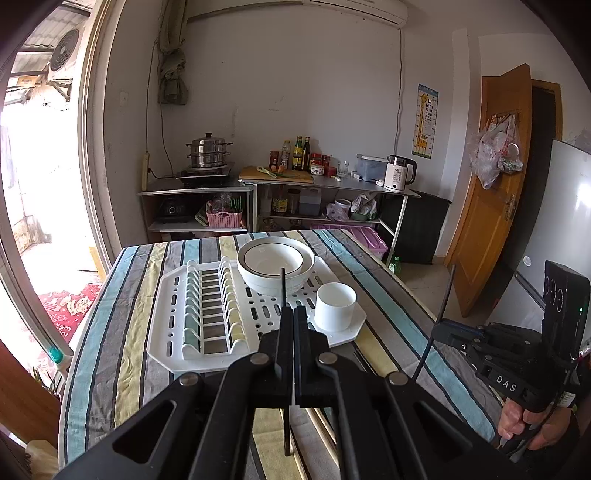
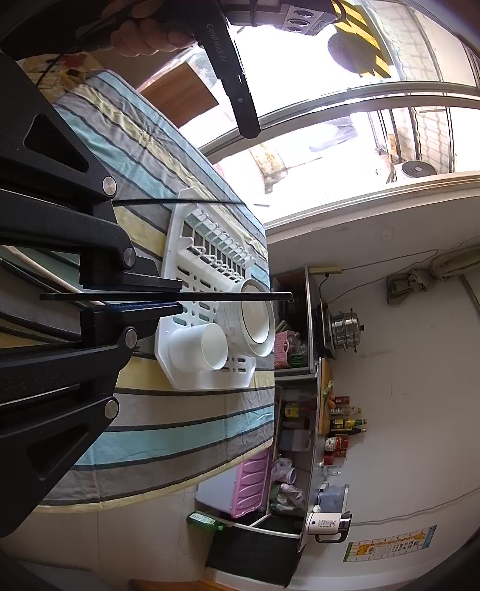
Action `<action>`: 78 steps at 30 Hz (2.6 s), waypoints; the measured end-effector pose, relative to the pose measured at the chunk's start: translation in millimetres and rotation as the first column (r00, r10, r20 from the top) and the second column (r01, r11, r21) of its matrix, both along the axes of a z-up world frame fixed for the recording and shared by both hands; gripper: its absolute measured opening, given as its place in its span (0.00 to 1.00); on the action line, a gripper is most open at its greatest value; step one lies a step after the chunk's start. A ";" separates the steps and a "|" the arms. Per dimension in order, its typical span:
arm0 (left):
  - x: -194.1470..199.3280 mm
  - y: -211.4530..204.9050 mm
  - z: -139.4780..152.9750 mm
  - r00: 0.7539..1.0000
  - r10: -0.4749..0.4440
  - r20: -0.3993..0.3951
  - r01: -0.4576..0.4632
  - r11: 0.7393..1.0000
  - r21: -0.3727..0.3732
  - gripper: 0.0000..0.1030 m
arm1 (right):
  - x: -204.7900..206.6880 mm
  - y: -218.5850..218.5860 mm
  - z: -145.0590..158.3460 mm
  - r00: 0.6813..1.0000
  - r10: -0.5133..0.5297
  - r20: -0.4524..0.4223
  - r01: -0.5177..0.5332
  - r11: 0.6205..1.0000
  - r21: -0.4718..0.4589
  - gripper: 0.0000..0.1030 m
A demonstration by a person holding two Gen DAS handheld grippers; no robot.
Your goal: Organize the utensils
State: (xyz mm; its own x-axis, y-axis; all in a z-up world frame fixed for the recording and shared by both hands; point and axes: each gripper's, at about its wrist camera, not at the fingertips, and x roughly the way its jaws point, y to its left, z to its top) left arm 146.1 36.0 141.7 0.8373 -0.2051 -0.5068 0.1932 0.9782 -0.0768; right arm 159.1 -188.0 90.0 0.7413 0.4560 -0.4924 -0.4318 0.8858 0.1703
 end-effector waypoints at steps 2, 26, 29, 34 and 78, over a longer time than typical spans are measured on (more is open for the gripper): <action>7.0 -3.5 3.6 1.000 -0.008 0.006 0.008 1.000 0.001 0.00 | 1.9 -0.1 2.3 1.000 -0.006 0.004 0.006 1.000 -0.004 0.05; 141.0 -26.6 -127.3 0.920 -0.045 -0.389 0.063 0.997 0.035 0.34 | 24.9 -5.7 -6.6 0.999 -0.016 -0.031 0.015 1.000 -0.013 0.05; 158.0 -29.1 -142.3 0.906 -0.036 -0.421 0.063 0.997 0.052 0.34 | 28.8 -6.0 -7.4 0.999 -0.014 -0.034 0.014 1.000 -0.014 0.05; 173.1 -31.6 -157.6 0.895 -0.022 -0.446 0.058 0.996 0.067 0.34 | 34.6 -7.0 -9.1 0.999 -0.016 -0.039 0.015 1.000 -0.016 0.05; 165.8 -60.4 45.6 0.987 -0.151 -0.054 0.148 0.988 -0.053 0.05 | 117.0 -18.1 68.1 0.989 -0.089 0.119 0.081 0.994 0.067 0.04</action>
State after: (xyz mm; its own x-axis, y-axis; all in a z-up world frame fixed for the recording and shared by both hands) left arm 311.9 -24.4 187.3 0.7649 -0.3516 -0.5397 0.3311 0.9333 -0.1388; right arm 276.1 -206.1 158.1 0.8314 0.4156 -0.3689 -0.3763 0.9095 0.1766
